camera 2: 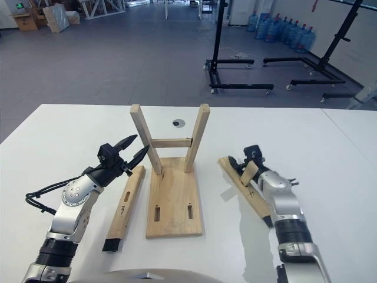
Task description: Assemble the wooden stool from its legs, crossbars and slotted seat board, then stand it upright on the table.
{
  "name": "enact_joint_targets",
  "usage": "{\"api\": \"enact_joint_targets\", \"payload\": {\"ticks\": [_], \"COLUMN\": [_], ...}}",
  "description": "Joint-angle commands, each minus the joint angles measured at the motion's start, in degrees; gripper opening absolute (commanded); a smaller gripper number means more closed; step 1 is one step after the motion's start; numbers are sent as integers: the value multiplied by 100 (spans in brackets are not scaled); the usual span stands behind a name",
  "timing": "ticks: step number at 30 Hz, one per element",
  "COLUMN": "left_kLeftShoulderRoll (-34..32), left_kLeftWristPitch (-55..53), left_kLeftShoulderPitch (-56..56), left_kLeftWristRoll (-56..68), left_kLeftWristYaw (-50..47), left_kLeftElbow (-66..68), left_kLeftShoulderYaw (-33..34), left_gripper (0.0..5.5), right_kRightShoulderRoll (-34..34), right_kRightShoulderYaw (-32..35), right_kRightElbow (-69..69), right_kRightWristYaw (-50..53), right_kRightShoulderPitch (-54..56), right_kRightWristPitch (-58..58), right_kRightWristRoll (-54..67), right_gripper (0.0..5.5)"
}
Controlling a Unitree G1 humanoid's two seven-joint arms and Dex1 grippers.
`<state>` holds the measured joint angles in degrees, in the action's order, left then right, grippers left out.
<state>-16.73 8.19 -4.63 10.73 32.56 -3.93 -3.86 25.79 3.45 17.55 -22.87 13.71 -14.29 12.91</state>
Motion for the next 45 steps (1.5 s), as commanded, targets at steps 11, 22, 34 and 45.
{"api": "enact_joint_targets", "payload": {"ticks": [11,22,34,45], "left_kLeftShoulderRoll": [11,142,111,109], "left_kLeftWristPitch": [13,-172,-213,-165], "left_kLeftShoulderPitch": [207,1044,973,801], "left_kLeftWristRoll": [-76,-270,-275,-257], "left_kLeftWristYaw": [-105,-649,-641,-597], "left_kLeftElbow": [-164,-945,-909,-786], "left_kLeftShoulderYaw": [23,-30,-50,-52], "left_gripper": [262,262,262,262], "right_kRightShoulderRoll": [126,-84,195,429], "right_kRightShoulderYaw": [1706,1534,492,-48], "right_kRightElbow": [-1108,-4545,-4496,-4163], "right_kRightWristYaw": [587,-5,505,435], "right_kRightShoulderPitch": [-316,-3696,-3439,-3055], "right_kRightWristPitch": [653,-1656,-2651,-3244], "right_kRightWristRoll": [467,1888,862,462], "right_gripper": [357,443,443,274]}}
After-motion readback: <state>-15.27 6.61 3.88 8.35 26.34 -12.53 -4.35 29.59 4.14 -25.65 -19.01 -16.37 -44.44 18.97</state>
